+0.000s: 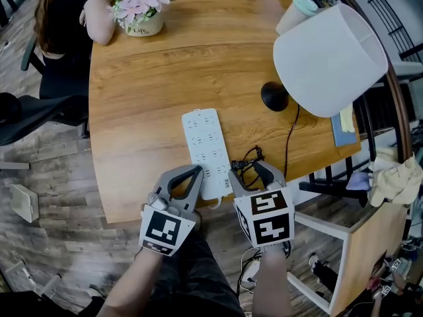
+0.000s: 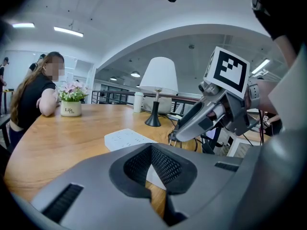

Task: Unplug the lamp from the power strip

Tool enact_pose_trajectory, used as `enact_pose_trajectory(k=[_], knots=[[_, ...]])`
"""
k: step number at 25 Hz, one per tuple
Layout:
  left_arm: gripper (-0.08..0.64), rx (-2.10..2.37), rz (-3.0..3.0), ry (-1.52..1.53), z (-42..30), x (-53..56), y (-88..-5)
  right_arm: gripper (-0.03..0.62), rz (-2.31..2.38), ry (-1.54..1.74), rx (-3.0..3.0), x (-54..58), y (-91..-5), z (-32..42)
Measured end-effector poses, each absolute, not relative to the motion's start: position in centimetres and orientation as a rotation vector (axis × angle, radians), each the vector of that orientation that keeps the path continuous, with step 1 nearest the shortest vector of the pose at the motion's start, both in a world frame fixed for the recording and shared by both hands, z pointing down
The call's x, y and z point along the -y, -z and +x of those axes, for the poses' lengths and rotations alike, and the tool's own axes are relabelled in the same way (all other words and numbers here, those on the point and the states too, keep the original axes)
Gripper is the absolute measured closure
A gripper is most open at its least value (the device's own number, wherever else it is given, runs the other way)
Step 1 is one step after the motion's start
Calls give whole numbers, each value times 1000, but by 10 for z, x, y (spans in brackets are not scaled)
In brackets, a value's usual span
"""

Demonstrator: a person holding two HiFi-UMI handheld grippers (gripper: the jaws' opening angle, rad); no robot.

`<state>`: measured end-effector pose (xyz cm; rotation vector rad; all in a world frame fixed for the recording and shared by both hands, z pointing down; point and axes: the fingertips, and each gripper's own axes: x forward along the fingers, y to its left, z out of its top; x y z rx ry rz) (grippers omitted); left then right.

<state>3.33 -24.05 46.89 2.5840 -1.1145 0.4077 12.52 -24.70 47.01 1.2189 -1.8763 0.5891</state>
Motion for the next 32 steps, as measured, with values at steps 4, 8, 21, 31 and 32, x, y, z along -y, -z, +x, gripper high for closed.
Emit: enact_pose_trajectory(k=[4,8,21,31,32], knots=[[565,1123,2581,-397,30,242,-467,385,1149,-528,1825,247,-467,125],[565,1128,2581,-391,27,243,-466,385,1164,-519,1826,248,-459,126],[565,1128,2582,-393,23,242,-465,535,1111,-445,1915,234,-465,97],[565,1133,2590,-348,18,243,-456,584,1149,-476,2162,228,-454,66],[565,1141,2599,-346,17,243,-455,584,1166,-473,2192,229,-450,64]])
